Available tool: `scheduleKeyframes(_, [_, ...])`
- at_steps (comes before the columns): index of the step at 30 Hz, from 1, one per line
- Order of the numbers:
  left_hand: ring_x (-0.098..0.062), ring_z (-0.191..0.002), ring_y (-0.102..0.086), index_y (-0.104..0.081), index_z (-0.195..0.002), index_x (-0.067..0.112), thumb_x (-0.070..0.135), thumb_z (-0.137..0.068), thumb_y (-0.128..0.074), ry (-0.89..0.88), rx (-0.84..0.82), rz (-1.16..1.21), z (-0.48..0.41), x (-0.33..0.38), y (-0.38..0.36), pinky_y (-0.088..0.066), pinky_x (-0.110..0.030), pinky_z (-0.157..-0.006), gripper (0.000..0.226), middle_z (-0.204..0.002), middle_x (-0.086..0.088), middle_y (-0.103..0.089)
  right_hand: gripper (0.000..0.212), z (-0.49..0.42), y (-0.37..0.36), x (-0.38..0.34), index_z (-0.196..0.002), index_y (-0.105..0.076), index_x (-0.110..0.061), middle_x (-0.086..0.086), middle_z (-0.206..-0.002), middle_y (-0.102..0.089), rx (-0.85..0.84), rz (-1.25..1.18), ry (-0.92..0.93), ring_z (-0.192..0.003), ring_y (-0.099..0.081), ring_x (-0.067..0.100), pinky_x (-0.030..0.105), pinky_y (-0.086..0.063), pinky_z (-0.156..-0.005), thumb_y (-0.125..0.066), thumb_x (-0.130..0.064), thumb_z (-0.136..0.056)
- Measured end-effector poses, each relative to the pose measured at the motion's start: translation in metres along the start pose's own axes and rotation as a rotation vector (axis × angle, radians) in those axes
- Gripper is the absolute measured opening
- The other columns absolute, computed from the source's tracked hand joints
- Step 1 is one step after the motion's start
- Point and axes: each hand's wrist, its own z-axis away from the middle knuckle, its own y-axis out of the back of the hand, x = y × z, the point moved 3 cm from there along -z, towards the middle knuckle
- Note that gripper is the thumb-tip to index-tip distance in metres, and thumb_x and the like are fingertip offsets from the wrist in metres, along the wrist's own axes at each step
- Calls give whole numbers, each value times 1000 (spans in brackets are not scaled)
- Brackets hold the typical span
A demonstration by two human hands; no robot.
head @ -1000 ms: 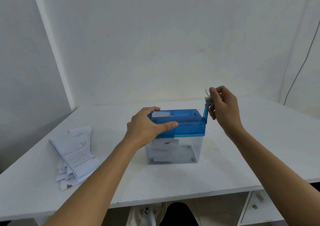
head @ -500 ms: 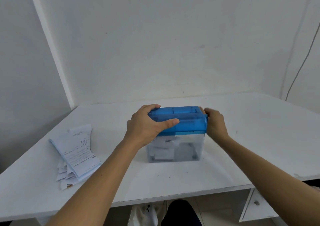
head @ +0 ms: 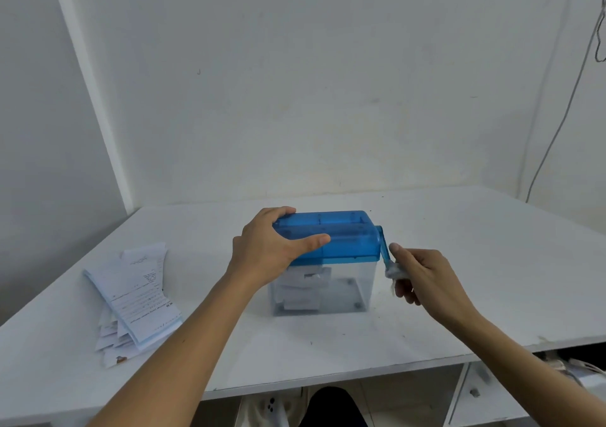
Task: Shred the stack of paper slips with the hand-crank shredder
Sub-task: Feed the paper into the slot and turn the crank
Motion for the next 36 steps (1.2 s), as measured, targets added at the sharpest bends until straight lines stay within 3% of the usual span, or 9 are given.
scheduleKeyframes(6, [-7, -118, -52, -56, -128, 38, 91, -38, -66, -3, -22, 5, -2, 0, 2, -45, -42, -109, 105, -122, 25, -53, 37, -20, 22, -39, -72, -57, -10, 3, -61, -56, -93, -304, 152, -52, -48, 17, 27, -40, -48, -56, -38, -96])
scheduleKeyframes(10, [-7, -119, -52, -57, -127, 40, 91, -38, -68, -4, -22, 10, -2, -2, 1, -45, -42, -108, 103, -121, 26, -54, 37, -59, 17, -47, -87, -63, -11, 3, -71, -60, 33, -296, 59, -55, -51, 15, 25, -44, -49, -57, -47, -97])
scheduleKeyframes(15, [-6, -118, -52, -57, -129, 37, 91, -39, -67, -11, -21, 13, -2, -1, 1, -47, -41, -107, 105, -121, 25, -54, 38, -97, 0, -38, -108, -57, -9, 4, -90, -66, 108, -206, -56, -62, -54, 15, 26, -49, -56, -58, -46, -98])
scheduleKeyframes(21, [-6, -116, -53, -56, -128, 37, 91, -38, -67, -9, -17, 19, -2, -2, 0, -48, -41, -106, 105, -120, 24, -54, 39, -100, -13, -9, -97, -61, -9, 4, -82, -63, -86, -5, -235, -68, -55, 15, 26, -49, -61, -53, -48, -100])
scheduleKeyframes(26, [-7, -117, -52, -56, -127, 37, 92, -39, -66, -2, -15, 24, -1, -1, 1, -47, -41, -106, 104, -121, 25, -54, 22, -85, -19, 9, -94, -63, -10, 4, -80, -61, -241, 21, -328, -68, -53, 16, 26, -46, -61, -47, -22, -102])
scheduleKeyframes(29, [-6, -117, -52, -56, -128, 37, 92, -40, -66, 4, -17, 26, 0, -1, 1, -47, -41, -106, 104, -121, 25, -54, 19, -78, -20, 15, -90, -64, -15, 2, -77, -60, -268, 22, -351, -67, -52, 15, 24, -45, -58, -48, -17, -100])
scheduleKeyframes(36, [-6, -119, -51, -56, -129, 37, 91, -42, -67, 19, -18, 39, 2, -1, 1, -48, -40, -106, 103, -125, 23, -54, 22, -70, -19, 21, -92, -65, -10, 5, -86, -64, -243, 6, -355, -71, -56, 17, 26, -46, -61, -50, -25, -100])
